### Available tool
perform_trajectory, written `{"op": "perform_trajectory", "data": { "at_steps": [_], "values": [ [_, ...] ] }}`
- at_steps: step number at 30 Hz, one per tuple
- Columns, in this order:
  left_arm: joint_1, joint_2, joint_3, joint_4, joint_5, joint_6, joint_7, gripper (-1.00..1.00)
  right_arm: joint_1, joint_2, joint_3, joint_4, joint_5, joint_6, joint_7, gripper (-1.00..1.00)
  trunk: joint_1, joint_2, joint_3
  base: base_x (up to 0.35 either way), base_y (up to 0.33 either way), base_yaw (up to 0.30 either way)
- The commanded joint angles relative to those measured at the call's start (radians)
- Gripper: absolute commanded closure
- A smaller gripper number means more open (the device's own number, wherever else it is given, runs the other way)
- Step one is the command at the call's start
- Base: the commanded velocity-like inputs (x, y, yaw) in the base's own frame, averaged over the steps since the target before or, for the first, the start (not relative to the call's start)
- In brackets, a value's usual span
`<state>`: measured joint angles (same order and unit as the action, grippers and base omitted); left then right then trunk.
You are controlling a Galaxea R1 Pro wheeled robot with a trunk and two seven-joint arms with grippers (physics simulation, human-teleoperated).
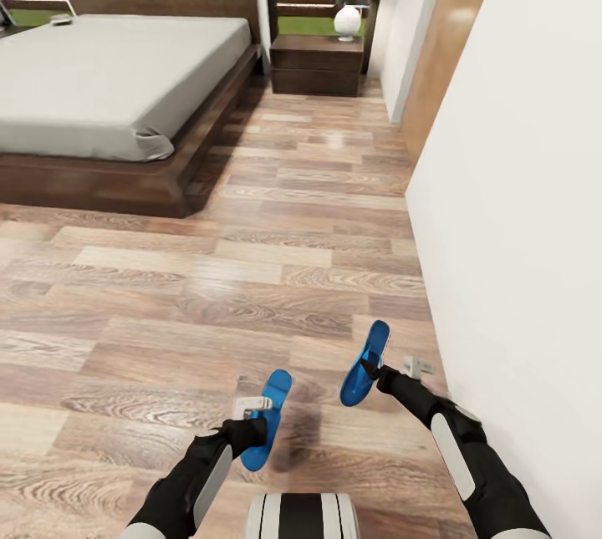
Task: In the bedroom, move the book from the bed onto either nightstand, and place the two sandals side by side next to the bed.
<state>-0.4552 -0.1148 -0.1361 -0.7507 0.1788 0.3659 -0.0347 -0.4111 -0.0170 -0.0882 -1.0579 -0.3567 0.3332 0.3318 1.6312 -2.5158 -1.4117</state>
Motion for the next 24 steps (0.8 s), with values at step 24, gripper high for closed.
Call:
{"op": "perform_trajectory", "data": {
  "at_steps": [24],
  "values": [
    [0.0, 0.0, 0.0, -0.001, 0.008, 0.005, -0.001, 1.0, 0.0, 0.0, -0.002, -0.001, -0.009, 0.008, 0.003, 1.0, -0.006, 0.003, 0.053, 0.0, 0.0, 0.256]
  ]
}}
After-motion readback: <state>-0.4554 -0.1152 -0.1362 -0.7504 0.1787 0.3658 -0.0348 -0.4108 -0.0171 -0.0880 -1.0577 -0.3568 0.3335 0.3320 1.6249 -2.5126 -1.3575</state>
